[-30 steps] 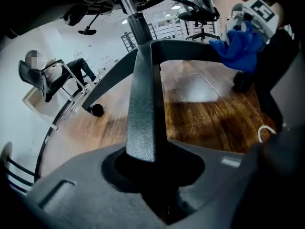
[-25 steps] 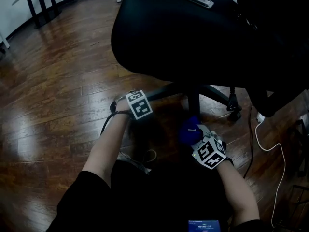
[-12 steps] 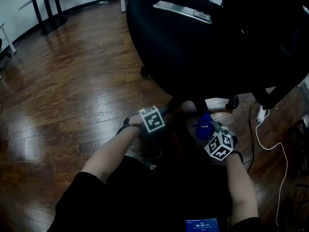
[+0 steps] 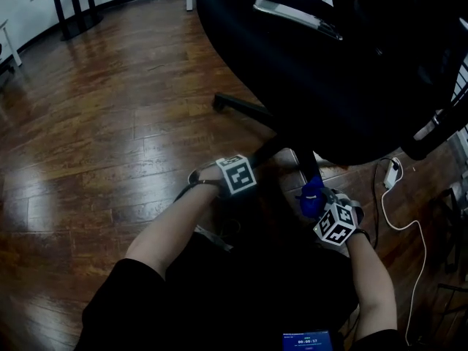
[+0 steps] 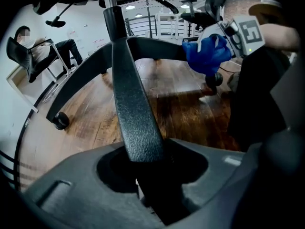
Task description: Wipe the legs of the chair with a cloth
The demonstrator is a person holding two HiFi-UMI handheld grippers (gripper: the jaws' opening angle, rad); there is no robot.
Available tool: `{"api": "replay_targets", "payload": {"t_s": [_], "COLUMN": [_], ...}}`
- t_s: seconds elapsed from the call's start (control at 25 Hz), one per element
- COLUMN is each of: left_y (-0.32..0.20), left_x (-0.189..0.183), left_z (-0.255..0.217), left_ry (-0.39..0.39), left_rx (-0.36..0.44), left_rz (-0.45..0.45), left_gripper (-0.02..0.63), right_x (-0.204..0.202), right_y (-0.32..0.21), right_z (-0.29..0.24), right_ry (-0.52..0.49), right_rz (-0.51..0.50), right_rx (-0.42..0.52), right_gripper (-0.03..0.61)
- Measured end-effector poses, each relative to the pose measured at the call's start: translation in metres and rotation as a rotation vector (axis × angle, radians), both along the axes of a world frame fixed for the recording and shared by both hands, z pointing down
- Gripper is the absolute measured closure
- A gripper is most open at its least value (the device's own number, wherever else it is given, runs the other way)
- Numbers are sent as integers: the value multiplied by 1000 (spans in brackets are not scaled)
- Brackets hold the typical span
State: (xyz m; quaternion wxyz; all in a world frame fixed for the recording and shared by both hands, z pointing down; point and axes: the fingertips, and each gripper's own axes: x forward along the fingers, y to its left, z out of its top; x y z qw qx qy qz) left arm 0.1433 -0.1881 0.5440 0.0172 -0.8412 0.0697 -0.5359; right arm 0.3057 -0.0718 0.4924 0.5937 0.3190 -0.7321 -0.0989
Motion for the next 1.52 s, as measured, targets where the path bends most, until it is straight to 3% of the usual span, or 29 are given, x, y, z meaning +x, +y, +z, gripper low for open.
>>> {"api": "replay_targets", "payload": {"t_s": [0.08, 0.24, 0.56, 0.72, 0.92, 1.28, 1.52], "left_y": [2, 9, 14, 13, 10, 5, 8], "left_x": [-2, -11, -3, -3, 1, -8, -5], "left_z": [1, 4, 3, 2, 4, 17, 10], "left_ry": [2, -67, -62, -64, -53, -115, -102], "left_rx": [-45, -110, -133, -130, -125, -91, -106], "left_rz": [9, 19, 49, 47, 46, 35, 26], "left_gripper": [442, 440, 440, 440, 442, 442, 442], "right_x": [2, 2, -13, -17, -11, 12, 17], "right_y": [11, -3, -131, -160, -130, 35, 32], "right_z": [5, 5, -22, -33, -22, 23, 25], "right_ry": [44, 116, 224, 250, 306, 333, 356], "right_rz": [-47, -58, 12, 35, 19, -84, -88], "right_rx": [-13, -4, 131, 178, 162, -113, -117], "right_gripper": [502, 503, 503, 503, 502, 502, 502]}}
